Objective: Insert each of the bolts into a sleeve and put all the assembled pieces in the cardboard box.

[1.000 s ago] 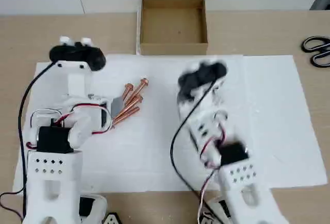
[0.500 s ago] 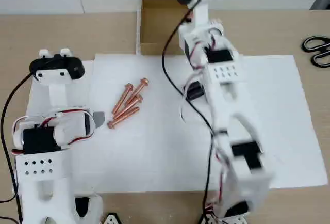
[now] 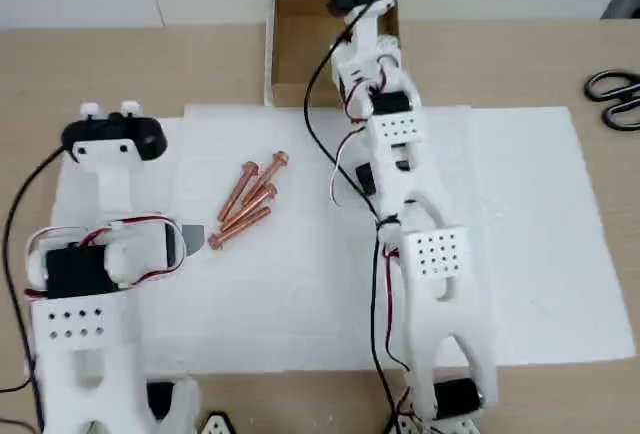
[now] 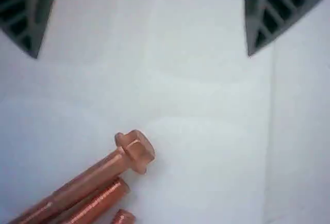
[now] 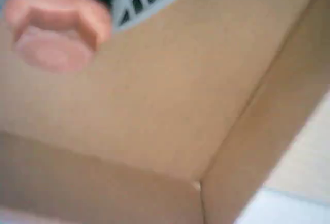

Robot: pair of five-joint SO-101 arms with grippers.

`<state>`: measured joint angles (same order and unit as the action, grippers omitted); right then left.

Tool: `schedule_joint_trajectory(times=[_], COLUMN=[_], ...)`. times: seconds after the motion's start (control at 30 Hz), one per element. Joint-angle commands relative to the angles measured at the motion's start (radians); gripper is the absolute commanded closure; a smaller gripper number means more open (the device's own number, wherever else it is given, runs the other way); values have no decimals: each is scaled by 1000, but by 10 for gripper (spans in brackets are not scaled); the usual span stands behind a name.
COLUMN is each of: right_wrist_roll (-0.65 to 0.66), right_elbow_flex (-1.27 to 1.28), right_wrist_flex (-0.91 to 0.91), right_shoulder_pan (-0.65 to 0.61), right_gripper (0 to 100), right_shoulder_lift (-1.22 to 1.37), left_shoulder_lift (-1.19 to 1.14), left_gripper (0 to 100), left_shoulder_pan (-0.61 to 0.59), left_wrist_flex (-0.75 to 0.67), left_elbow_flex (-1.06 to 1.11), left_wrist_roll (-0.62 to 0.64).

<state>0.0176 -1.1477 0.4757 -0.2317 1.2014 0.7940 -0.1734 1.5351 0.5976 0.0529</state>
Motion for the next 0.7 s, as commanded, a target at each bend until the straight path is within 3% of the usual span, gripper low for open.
schedule_joint_trajectory(times=[0.0, 0.13, 0.37, 0.67], right_wrist_roll=[14, 87, 94, 97], right_elbow_flex=[-150, -178, -262, -532], right_wrist_flex=[-27, 25, 140, 349], right_shoulder_pan=[7, 7, 8, 7], right_gripper=[990, 970, 809, 808], right_shoulder_lift=[24, 45, 47, 47], left_shoulder_lift=[12, 11, 11, 11], left_gripper=[755, 755, 754, 754], left_shoulder_pan=[-8, -8, -8, -6], left_wrist_flex=[5, 5, 5, 2], left_elbow_flex=[-44, -44, -44, -44], left_wrist_roll=[-6, -8, -8, -8])
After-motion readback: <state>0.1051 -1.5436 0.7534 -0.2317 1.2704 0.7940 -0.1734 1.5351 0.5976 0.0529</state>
